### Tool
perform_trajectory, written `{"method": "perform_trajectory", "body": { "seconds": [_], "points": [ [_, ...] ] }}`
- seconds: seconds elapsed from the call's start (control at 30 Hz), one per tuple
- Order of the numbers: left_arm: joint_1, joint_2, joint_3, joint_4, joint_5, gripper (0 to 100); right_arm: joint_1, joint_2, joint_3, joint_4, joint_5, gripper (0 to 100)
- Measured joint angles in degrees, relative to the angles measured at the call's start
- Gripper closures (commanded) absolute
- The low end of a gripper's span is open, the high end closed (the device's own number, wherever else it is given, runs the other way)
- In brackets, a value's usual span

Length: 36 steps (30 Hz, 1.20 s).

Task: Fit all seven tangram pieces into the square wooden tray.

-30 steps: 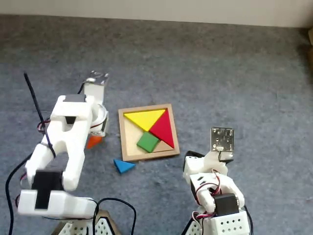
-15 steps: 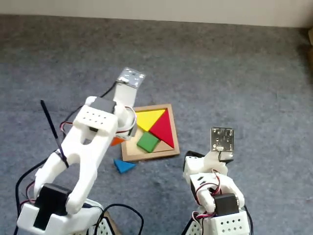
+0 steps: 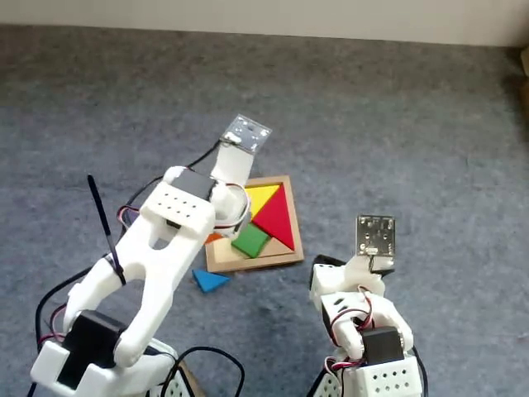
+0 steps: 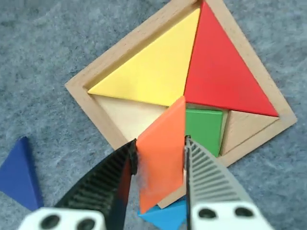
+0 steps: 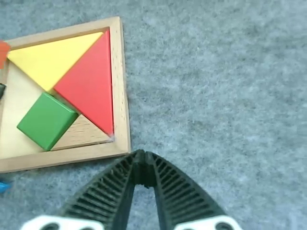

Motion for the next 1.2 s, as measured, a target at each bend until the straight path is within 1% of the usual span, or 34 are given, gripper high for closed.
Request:
{"method": "perform_trajectory", "body": {
  "seconds": [0.07, 0.13, 0.33, 0.5, 0.8, 0.97, 1.07, 1.2],
  "points": [
    [1.32, 0.00, 0.18, 0.00, 0.00, 72, 0.00, 0.00, 0.00, 0.00, 0.00, 99.5],
    [2.46, 0.00, 0.79, 0.00, 0.00, 69, 0.00, 0.00, 0.00, 0.00, 0.00, 99.5],
    [3.16, 0.00, 1.23, 0.00, 0.00, 74, 0.00, 0.00, 0.00, 0.00, 0.00, 99.5],
    [4.48, 0.00, 1.41, 0.00, 0.00, 75, 0.00, 0.00, 0.00, 0.00, 0.00, 99.5],
    [6.68, 0.00, 7.21, -0.18, 0.00, 75, 0.00, 0.00, 0.00, 0.00, 0.00, 99.5],
    [6.51, 0.18, 9.23, -3.60, -0.18, 75, 0.00, 0.00, 0.00, 0.00, 0.00, 99.5],
    [6.59, 3.34, 8.70, -4.66, -1.49, 75, 0.00, 0.00, 0.00, 0.00, 0.00, 99.5],
    [5.63, 10.99, 3.60, -4.66, -1.85, 75, 0.00, 0.00, 0.00, 0.00, 0.00, 99.5]
  ]
}}
